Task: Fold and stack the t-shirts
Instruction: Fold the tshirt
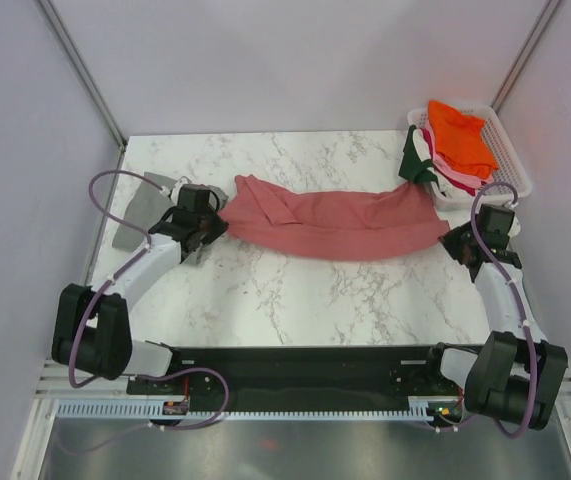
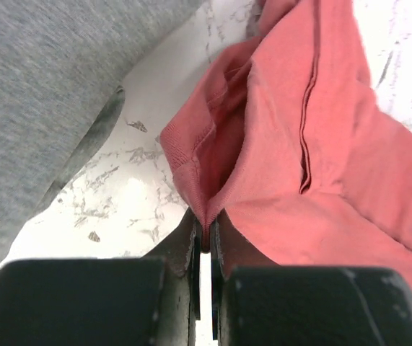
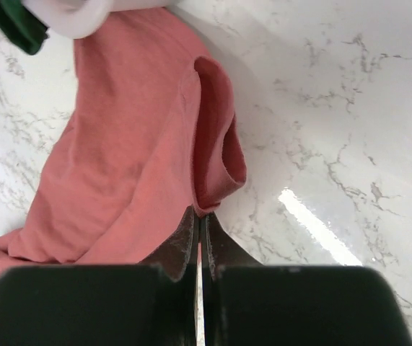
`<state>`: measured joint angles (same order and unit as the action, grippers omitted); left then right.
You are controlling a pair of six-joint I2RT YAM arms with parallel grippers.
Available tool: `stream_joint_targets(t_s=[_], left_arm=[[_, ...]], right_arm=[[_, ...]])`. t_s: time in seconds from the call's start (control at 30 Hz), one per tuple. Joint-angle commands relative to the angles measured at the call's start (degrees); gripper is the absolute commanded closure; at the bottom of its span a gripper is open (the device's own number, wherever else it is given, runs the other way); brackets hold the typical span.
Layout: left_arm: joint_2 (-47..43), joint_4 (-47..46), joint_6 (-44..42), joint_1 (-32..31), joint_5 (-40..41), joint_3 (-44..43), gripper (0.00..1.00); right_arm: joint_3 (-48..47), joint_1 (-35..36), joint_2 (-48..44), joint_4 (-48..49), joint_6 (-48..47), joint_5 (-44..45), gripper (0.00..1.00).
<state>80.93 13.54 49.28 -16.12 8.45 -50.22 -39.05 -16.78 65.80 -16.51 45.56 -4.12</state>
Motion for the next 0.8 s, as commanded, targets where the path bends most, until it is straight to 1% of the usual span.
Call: stream_joint_targets(t_s=[0.0,0.1,0.13,0.2,0.23,0.3,0.33,0.4,0.43,0.47,0.53,0.67,0.77], left_arm=[[-4.9,5.2,-2.9,0.4,0.3,-2.4,0.98],[-6.7,8.1,-3.7,1.9,-0.2,-4.3,0.98],[-6.7,8.7,-4.2,2.6,-1.7,-5.1,0.98],[-6.0,11.1,-4.9,4.9,-3.9,-8.4,0.98],[-5.5,12.1,-5.2,5.7,-5.6,-11.7,0.98],[-5.3,14.3,-5.4,6.9,-6.9,-15.3,0.98],[-5.5,16.2,-5.7,7.0,-7.4,-19.4,0.98],[-6.1,18.5,-6.0,7.2,-7.6,-23.9,0.98],[-6.8,21.9,-6.6,7.2,-7.6,-26.4,0.98],[-7.4,23.4,-6.9,7.3,-7.5,-31.2,0.98],[-9.3,25.7,-7.6,7.2,-7.7,-35.1,0.98],[-18.9,28.1,-7.6,7.3,-7.5,-35.5,0.98],[-23.9,28.4,-6.7,7.3,-8.1,-34.5,0.98]], right_arm=[[-3.6,0.7,-1.9,-5.9,-1.3,2.2,1.00],[-6.2,0.8,-3.0,-8.1,-2.3,2.9,1.00],[-8.0,0.8,-3.4,-9.1,-2.6,3.0,1.00],[-10.1,0.8,-3.7,-9.9,-2.9,1.8,1.00],[-12.6,0.8,-3.6,-10.5,-3.0,1.2,1.00],[-16.0,0.7,-3.0,-11.3,-2.7,0.6,1.00],[-20.4,0.8,-2.2,-13.0,-2.7,0.3,1.00],[-25.5,0.8,-1.2,-15.4,-2.8,-0.2,1.00],[-31.0,0.8,-0.7,-18.1,-3.2,-0.3,1.00],[-33.6,0.8,-0.7,-19.3,-3.5,-0.4,1.00],[-38.3,0.7,-2.8,-20.5,-4.2,-0.3,1.00],[-40.2,0.7,-9.4,-20.6,-4.8,1.6,1.00],[-40.7,0.7,-15.1,-19.9,-5.0,3.8,1.00]])
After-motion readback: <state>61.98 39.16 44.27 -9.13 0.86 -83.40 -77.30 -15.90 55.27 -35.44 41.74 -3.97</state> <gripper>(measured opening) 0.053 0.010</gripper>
